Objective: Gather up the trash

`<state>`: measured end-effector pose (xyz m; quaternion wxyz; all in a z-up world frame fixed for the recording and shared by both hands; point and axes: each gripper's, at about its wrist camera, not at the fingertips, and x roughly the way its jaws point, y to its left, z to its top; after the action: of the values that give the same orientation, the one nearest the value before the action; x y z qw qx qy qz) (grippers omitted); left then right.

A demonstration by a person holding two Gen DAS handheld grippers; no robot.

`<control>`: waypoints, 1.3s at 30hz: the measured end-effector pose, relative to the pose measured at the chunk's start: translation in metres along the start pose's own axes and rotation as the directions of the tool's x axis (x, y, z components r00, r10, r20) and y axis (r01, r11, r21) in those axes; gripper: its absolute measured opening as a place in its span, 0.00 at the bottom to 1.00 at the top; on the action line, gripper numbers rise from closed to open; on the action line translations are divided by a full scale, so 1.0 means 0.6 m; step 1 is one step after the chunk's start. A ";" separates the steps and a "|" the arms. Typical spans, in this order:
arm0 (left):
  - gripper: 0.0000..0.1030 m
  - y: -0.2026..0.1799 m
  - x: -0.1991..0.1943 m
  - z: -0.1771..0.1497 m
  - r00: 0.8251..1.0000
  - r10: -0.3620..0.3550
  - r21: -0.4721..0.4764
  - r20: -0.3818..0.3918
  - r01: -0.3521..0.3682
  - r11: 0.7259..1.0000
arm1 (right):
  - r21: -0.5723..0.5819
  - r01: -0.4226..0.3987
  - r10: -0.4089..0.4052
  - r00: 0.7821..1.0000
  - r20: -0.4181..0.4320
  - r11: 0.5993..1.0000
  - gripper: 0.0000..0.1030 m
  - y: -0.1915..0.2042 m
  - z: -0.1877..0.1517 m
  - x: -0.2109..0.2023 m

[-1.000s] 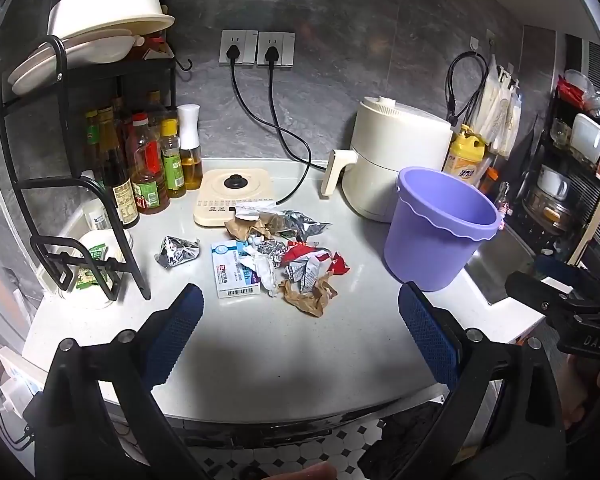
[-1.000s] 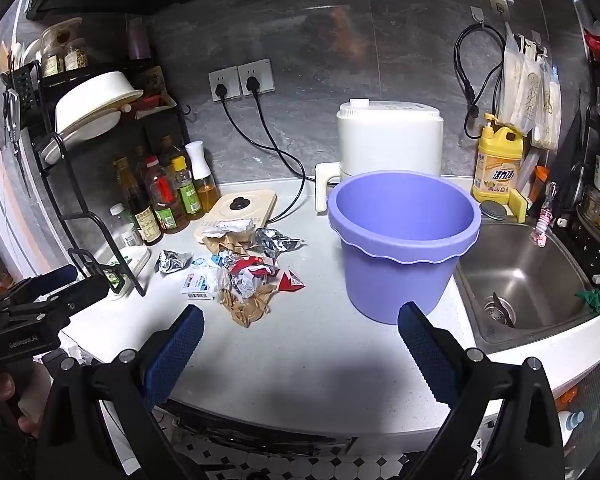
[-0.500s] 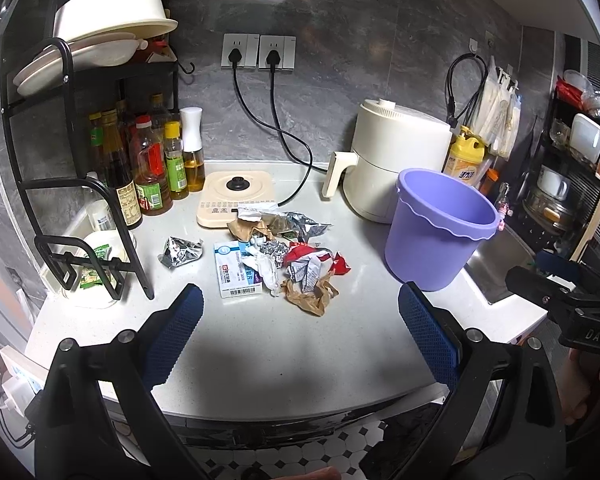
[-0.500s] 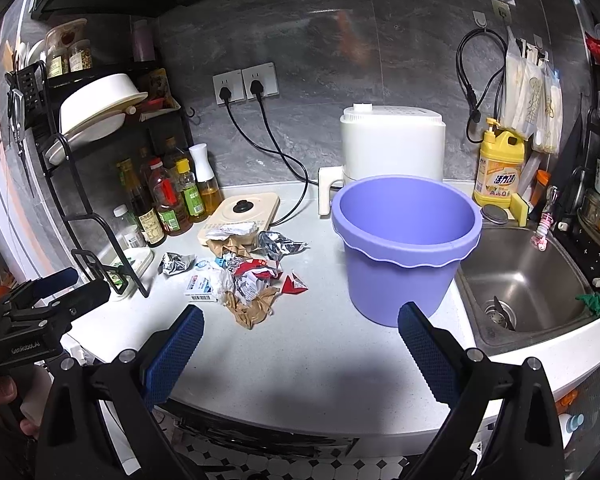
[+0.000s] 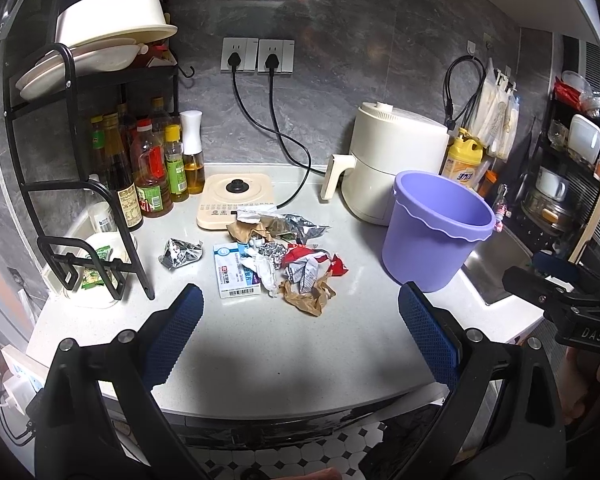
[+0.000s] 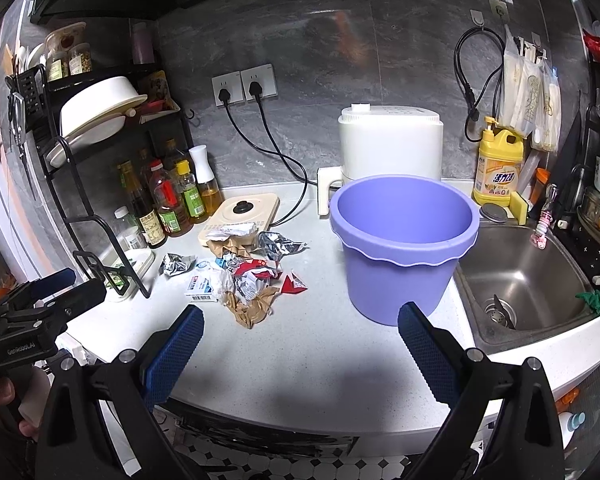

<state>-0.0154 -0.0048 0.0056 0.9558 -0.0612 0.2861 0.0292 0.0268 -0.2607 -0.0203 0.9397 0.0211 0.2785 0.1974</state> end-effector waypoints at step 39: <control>0.94 -0.024 -0.041 0.002 0.998 0.070 -0.025 0.006 -0.070 0.997 | 0.000 -0.043 0.043 0.999 0.024 0.999 0.93 -0.012 0.015 -0.006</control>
<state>-0.0338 -0.0194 0.0217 0.9544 -0.0628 0.2843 0.0665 0.0314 -0.2678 -0.0117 0.9385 0.0297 0.2667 0.2172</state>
